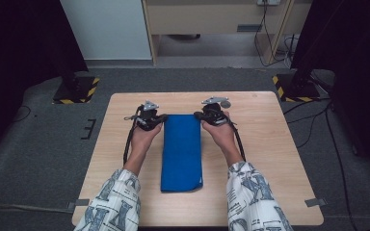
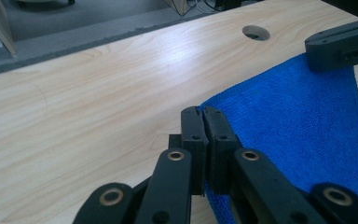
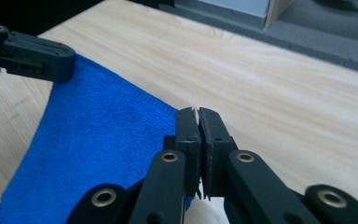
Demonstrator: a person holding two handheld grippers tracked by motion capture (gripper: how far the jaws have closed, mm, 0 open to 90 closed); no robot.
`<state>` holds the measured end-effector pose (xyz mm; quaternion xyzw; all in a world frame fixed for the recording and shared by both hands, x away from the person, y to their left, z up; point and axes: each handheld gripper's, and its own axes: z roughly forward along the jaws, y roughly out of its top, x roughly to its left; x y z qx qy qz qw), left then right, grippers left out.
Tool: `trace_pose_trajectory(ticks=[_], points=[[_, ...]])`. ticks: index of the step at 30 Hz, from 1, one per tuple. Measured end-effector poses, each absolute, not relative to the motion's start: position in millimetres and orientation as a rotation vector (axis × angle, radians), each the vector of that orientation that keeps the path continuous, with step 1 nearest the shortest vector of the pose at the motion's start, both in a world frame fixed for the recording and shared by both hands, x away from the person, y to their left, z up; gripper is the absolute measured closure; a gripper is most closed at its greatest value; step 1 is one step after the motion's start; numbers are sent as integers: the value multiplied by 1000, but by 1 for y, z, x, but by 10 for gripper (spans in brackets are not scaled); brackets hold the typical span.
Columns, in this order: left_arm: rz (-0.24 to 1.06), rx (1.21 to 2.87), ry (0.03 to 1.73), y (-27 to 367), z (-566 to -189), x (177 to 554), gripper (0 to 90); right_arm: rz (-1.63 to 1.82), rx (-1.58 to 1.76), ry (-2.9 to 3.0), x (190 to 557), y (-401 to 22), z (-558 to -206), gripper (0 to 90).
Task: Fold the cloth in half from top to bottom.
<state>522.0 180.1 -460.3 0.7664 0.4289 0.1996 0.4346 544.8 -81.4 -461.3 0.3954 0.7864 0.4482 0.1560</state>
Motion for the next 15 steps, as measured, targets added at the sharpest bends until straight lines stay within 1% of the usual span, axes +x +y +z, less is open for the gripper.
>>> trace_pose_trajectory(ticks=[11, 15], points=[[511, 1880, 1038, 181, -446, 525, 878, 1309, 1130, 2221, 547, -82, -451, 878], [516, 1905, 1009, 178, -439, 528, 878, 1319, 1128, 2202, 548, -84, -447, 878]])
